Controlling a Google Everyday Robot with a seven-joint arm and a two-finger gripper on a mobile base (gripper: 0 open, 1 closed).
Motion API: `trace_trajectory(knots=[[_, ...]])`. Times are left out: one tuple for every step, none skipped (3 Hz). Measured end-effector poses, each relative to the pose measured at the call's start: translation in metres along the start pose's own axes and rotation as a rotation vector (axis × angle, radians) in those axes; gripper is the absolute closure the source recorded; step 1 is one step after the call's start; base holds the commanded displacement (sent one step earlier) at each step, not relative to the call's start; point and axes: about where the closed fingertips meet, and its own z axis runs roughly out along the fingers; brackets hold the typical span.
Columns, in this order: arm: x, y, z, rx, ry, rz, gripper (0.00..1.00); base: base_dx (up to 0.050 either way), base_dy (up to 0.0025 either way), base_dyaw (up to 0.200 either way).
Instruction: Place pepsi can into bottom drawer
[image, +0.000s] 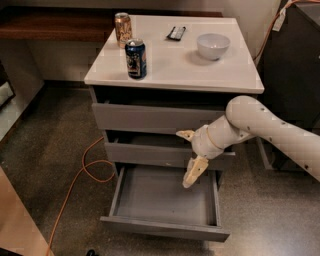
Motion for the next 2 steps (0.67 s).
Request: trace_trajectory(knots=[[-0.027,-0.001,-0.024,-0.015,0.012,-0.017,0.00,0.000,0.00000,0.000],[-0.052,-0.004,-0.043,-0.015,0.036,-0.045,0.00,0.000,0.00000,0.000]])
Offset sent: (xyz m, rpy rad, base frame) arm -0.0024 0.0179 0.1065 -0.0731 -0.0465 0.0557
